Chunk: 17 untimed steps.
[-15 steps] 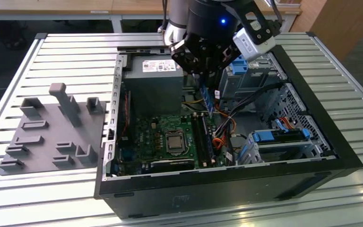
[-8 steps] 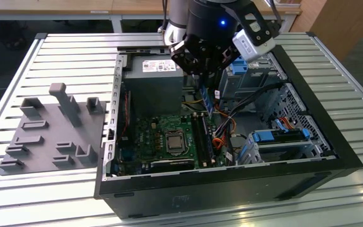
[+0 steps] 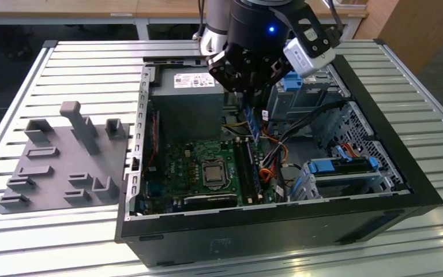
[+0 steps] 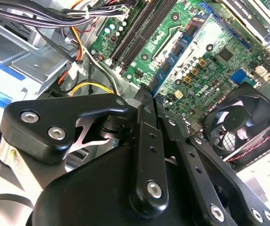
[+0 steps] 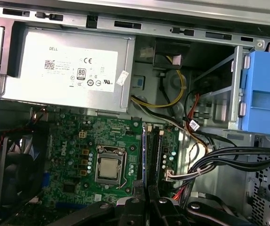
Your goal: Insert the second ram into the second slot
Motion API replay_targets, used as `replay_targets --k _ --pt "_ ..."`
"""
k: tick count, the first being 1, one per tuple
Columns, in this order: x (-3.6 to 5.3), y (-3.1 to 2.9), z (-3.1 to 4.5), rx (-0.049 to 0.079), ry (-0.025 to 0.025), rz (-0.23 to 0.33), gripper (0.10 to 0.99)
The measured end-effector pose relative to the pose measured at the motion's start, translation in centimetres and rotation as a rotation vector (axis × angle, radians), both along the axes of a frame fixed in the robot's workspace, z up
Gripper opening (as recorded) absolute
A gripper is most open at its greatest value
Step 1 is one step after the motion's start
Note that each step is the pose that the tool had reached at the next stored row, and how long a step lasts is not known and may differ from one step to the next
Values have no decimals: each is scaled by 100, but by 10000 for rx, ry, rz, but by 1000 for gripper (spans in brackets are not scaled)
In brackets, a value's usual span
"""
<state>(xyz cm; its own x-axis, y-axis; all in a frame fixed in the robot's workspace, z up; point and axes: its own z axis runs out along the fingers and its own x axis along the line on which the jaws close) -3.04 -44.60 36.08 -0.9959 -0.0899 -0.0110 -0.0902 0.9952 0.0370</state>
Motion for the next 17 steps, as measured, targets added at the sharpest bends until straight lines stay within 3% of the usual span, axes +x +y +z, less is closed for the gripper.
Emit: replay_targets --k 14,17 --pt "0 0 -27 0 8 -9 137" --pt "0 0 -94 0 11 -23 137"
